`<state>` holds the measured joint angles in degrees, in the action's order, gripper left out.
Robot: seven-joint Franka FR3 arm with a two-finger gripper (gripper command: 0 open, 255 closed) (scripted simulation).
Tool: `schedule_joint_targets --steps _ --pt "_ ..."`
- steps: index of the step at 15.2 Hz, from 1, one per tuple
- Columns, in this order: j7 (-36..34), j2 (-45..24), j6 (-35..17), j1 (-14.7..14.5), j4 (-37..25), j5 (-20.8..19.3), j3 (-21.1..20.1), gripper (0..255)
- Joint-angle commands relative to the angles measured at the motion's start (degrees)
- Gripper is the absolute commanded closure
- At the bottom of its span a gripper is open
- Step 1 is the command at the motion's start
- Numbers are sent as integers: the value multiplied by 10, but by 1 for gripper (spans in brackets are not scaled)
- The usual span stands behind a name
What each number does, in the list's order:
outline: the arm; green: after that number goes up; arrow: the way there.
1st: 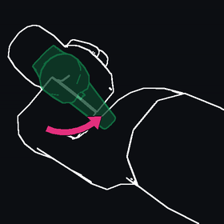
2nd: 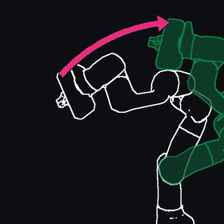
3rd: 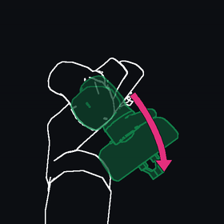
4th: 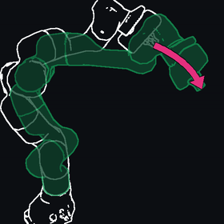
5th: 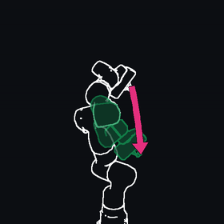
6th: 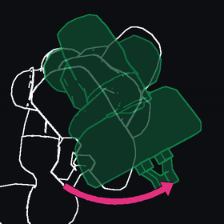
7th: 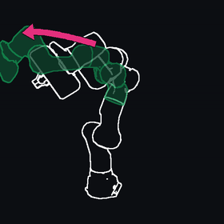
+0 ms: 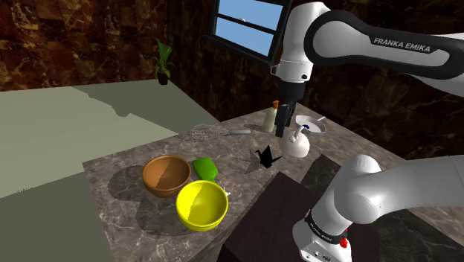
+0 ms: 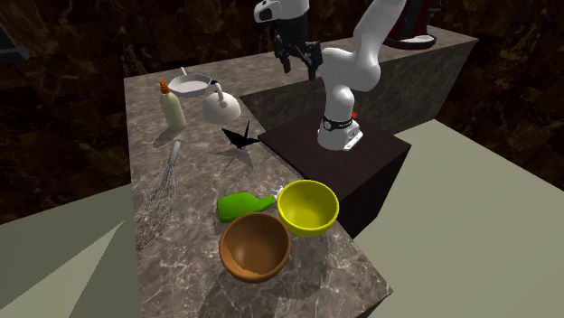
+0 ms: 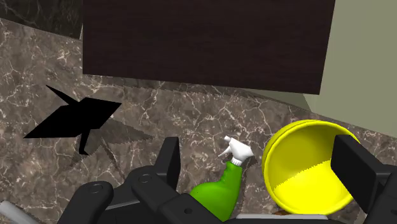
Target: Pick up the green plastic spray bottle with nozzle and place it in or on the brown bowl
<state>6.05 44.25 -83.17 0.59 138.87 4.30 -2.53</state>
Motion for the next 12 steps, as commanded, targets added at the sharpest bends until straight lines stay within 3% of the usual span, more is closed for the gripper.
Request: schedule_joint_targets --steps 1,12 --pt "0 0 0 0 0 0 0 0" --pt "-109 -93 -276 12 132 53 -63 0"
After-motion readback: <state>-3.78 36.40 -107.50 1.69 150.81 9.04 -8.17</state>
